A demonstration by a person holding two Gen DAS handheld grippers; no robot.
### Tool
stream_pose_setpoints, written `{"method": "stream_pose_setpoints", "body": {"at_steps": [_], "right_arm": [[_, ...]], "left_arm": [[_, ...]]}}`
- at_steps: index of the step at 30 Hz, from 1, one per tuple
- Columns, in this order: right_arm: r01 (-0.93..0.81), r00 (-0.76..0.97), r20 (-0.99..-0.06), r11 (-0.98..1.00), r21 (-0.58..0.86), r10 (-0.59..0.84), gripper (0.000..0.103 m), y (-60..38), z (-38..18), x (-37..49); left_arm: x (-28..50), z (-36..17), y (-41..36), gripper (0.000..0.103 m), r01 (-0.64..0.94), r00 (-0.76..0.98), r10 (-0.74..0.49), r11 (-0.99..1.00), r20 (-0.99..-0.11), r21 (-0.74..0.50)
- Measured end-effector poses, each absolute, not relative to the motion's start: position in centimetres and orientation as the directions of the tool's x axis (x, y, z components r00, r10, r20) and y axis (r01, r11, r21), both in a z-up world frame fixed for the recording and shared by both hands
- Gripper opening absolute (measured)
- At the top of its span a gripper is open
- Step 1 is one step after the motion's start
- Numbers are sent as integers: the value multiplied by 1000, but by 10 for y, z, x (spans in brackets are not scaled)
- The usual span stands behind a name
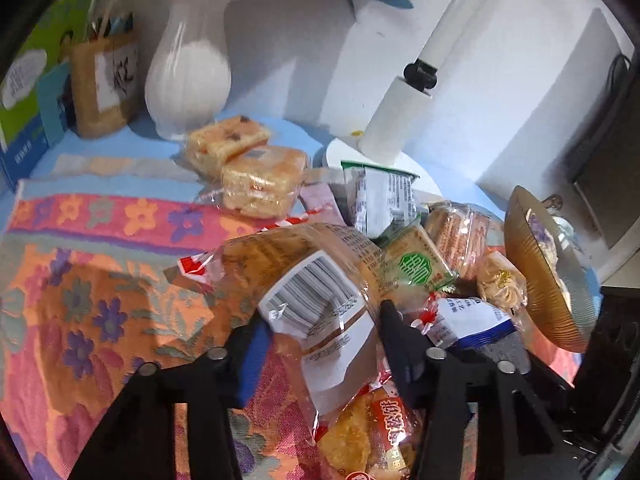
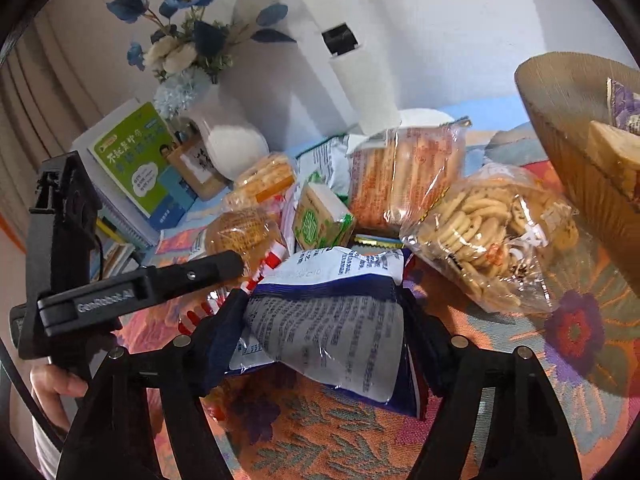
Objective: Organize snacks
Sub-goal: 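Grasp the blue-white printed bag with the right tool while the left tool grasps the barcoded bread pack, then carry both packs over the amber bowl and open both tools to drop them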
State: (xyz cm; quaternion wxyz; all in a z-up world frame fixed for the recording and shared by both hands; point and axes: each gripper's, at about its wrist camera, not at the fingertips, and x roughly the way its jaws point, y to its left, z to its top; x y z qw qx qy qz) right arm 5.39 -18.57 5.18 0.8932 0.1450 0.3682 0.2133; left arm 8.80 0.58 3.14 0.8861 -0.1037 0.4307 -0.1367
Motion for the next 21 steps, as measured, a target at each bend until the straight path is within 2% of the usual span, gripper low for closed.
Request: {"method": "stream_pose_setpoints", "body": {"at_steps": [11, 21], "right_arm": [[-324, 711, -487, 851, 414, 507, 69, -195, 75, 24], [-326, 772, -390, 839, 435, 502, 69, -229, 128, 5]], "left_arm": [[59, 67, 0, 45, 154, 681, -256, 966, -686, -208], [54, 127, -16, 45, 197, 736, -308, 949, -602, -245]]}}
